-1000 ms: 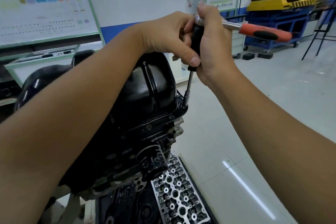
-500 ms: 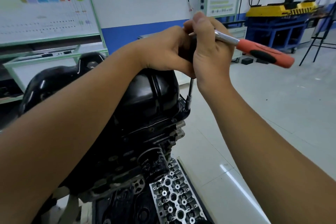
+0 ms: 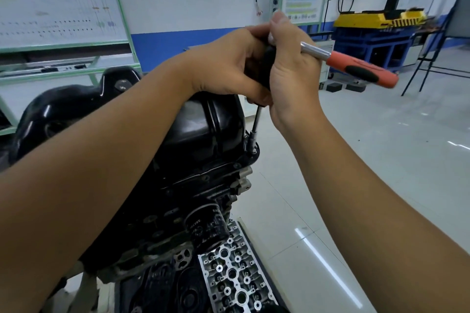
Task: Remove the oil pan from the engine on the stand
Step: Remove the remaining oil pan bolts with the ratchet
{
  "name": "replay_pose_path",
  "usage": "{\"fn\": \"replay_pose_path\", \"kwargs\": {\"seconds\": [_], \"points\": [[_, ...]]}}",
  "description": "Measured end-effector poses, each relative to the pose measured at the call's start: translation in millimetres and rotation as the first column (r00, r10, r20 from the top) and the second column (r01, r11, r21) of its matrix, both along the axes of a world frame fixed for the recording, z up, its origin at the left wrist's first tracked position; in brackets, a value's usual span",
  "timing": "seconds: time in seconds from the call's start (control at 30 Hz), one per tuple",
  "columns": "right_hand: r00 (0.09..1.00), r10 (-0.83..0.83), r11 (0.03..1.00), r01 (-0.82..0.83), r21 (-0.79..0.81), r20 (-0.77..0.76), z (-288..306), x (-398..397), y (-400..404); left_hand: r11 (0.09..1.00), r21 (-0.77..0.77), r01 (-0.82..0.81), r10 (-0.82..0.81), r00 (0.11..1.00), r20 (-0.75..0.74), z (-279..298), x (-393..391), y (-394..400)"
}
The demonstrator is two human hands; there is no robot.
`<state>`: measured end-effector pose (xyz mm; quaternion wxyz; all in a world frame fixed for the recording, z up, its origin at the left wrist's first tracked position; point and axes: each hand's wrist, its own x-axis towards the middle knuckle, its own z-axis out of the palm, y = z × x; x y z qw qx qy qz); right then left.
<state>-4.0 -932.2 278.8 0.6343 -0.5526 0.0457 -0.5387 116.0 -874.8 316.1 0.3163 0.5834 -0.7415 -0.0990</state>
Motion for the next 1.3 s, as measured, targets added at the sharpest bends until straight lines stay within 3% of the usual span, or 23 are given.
{"fn": "replay_pose_path", "kwargs": {"seconds": [0.4, 0.63, 1.03, 1.3], "points": [[0.998, -0.054, 0.998, 0.053, 0.021, 0.028, -2, -1, 5, 0.999, -0.020, 0.049, -0.049, 0.998, 0.035, 2, -3, 0], [0.991, -0.133, 0.991, 0.132, 0.023, 0.011, -4, -2, 10, 0.999, -0.009, -0.035, 0.035, 0.996, 0.077, 2, 0, -1], [0.998, -0.051, 0.999, 0.051, -0.009, 0.033, -8, -2, 5, 0.996, 0.089, -0.014, 0.016, 1.000, -0.018, 2, 2, -3], [0.997, 0.016, 1.000, -0.015, -0.011, 0.077, -6, -6, 6, 0.996, 0.087, -0.035, 0.036, 0.999, -0.006, 4, 4, -4]]}}
